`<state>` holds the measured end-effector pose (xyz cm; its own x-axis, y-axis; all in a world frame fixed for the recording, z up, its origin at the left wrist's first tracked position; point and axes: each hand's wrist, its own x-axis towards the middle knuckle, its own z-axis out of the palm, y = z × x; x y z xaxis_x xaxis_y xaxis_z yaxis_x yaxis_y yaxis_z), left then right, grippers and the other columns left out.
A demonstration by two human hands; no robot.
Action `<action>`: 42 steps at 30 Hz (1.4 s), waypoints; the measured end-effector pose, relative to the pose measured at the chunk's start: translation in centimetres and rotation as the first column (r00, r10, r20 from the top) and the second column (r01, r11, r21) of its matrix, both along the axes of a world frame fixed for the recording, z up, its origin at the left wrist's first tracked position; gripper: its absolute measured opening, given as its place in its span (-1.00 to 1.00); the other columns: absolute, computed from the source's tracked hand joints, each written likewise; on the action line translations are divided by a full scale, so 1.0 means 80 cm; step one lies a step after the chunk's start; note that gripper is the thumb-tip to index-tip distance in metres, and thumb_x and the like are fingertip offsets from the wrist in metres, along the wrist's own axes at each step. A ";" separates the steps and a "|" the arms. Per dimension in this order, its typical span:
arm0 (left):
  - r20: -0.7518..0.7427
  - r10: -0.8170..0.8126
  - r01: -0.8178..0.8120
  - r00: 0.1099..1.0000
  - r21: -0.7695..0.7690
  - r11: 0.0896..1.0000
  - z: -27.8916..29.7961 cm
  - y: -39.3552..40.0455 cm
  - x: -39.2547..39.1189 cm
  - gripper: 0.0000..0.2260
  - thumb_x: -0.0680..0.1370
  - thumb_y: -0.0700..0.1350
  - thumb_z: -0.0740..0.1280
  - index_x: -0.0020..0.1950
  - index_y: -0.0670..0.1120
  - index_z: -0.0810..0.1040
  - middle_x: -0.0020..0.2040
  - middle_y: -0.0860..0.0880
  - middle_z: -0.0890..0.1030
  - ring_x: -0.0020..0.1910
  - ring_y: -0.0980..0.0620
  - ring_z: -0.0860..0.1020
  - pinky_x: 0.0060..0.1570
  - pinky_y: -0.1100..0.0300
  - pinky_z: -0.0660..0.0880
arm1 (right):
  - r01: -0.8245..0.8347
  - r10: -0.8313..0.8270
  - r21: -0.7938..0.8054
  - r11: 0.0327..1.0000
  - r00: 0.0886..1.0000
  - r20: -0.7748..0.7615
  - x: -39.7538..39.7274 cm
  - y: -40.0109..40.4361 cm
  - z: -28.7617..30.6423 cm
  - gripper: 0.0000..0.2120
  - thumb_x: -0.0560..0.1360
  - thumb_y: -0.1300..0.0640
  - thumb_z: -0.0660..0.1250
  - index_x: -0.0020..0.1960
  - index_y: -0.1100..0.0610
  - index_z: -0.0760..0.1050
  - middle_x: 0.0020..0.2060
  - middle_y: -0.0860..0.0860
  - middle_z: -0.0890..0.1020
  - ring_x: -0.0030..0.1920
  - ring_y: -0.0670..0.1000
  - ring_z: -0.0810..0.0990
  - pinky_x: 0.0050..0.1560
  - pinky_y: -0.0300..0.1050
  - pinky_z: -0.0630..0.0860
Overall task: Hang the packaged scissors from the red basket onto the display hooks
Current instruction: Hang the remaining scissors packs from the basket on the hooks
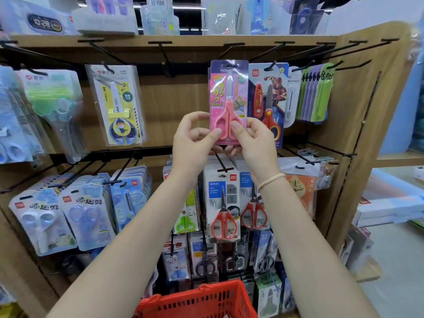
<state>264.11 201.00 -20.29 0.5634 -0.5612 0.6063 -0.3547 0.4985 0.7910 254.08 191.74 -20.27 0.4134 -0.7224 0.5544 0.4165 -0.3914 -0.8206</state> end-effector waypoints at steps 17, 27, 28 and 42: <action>0.328 0.208 -0.263 0.922 0.131 0.956 0.001 -0.035 0.031 -0.61 0.63 -0.08 0.39 0.45 0.08 0.49 -0.15 -0.02 0.67 -0.25 0.01 0.65 -0.21 0.02 0.65 | 0.257 -0.290 -0.269 0.928 0.953 -0.091 0.024 -0.024 0.003 -0.66 0.62 0.15 0.30 0.36 -0.04 0.42 0.03 0.03 0.63 -0.17 0.11 0.64 -0.21 -0.04 0.60; 0.607 0.254 -0.474 0.753 0.233 0.849 -0.009 -0.034 0.049 -0.55 0.69 0.15 0.17 0.59 0.18 0.28 0.07 0.05 0.56 0.02 0.04 0.55 -0.04 -0.03 0.56 | 0.289 -0.447 -0.473 0.832 0.854 -0.266 0.028 -0.040 -0.023 -0.53 0.63 -0.07 0.26 0.52 -0.13 0.33 0.10 0.03 0.54 0.07 0.00 0.43 0.20 0.04 0.49; 0.638 0.292 -0.507 0.713 0.180 0.843 -0.015 -0.025 0.048 -0.56 0.69 0.15 0.16 0.58 0.14 0.31 0.11 0.04 0.53 0.06 0.05 0.52 -0.05 0.03 0.53 | 0.328 -0.508 -0.514 0.793 0.822 -0.259 0.024 -0.035 -0.029 -0.54 0.62 -0.11 0.26 0.50 -0.12 0.36 0.05 0.06 0.50 0.09 0.04 0.42 0.20 0.02 0.45; 0.625 0.142 -0.622 0.767 0.673 0.399 -0.478 0.279 0.060 -0.49 0.62 0.13 0.14 0.34 -0.21 0.55 0.27 -0.20 0.56 0.26 -0.23 0.54 0.26 -0.09 0.45 | -0.160 -0.003 -0.087 0.983 0.465 -0.885 0.013 0.154 -0.476 -0.78 0.64 0.01 0.26 -0.01 0.15 0.56 -0.20 0.05 0.61 -0.18 0.06 0.56 -0.11 0.04 0.51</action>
